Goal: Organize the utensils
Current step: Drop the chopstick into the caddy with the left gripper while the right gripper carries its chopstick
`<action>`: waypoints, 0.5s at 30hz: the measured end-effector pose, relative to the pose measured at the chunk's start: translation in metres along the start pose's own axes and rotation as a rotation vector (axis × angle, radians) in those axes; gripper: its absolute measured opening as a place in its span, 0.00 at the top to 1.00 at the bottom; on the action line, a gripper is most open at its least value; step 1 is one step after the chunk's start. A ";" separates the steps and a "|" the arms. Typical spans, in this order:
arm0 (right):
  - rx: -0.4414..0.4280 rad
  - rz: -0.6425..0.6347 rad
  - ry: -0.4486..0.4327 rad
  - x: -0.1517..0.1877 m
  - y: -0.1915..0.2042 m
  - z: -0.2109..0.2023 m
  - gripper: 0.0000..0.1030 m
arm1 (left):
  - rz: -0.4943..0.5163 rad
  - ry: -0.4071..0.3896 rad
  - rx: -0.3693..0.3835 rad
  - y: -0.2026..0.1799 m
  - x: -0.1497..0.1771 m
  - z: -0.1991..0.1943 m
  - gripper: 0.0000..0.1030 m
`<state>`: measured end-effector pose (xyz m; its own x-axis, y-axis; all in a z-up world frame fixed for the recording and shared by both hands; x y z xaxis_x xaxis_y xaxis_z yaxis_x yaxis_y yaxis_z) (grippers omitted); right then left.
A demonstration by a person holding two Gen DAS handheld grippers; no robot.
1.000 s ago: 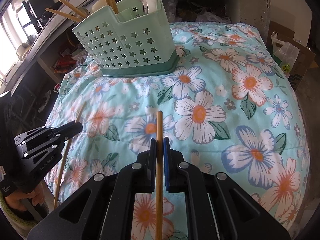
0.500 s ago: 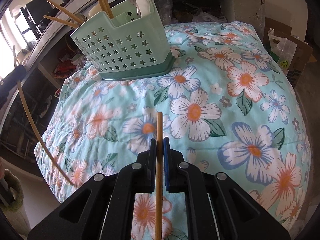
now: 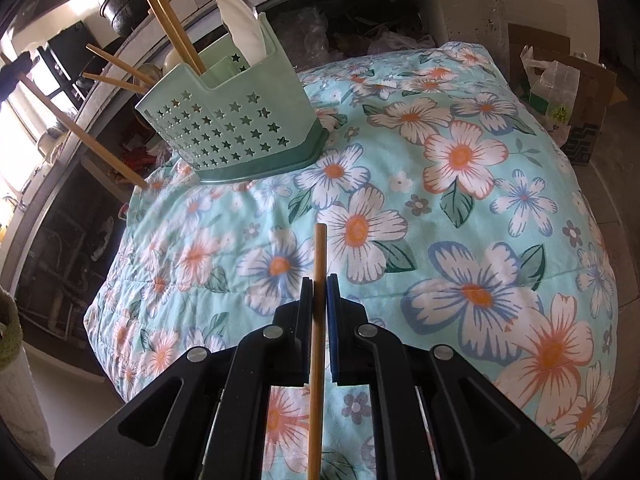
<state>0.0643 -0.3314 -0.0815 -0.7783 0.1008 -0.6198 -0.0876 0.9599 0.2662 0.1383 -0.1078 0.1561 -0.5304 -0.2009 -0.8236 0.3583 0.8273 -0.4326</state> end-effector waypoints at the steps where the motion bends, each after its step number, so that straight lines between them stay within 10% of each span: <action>1: 0.000 0.002 -0.004 -0.001 -0.002 -0.001 0.93 | 0.011 -0.028 -0.003 -0.004 -0.009 -0.001 0.95; 15: 0.004 0.011 -0.036 -0.009 -0.011 -0.017 0.93 | 0.157 -0.210 -0.115 -0.020 -0.047 0.067 0.95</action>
<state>0.0617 -0.3468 -0.0667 -0.7562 0.1209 -0.6430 -0.0763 0.9598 0.2702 0.2076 -0.1497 0.1790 -0.3006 -0.1598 -0.9403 0.3273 0.9087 -0.2591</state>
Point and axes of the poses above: each gripper's, at about its wrist camera, not at the fingertips, and z roughly the way its jaws point, y to its left, x to its underside, the point moved 5 cm from there along z, roughly the way its jaws point, and after that the axes turned 12 degrees about -z, right-handed, at the moved point
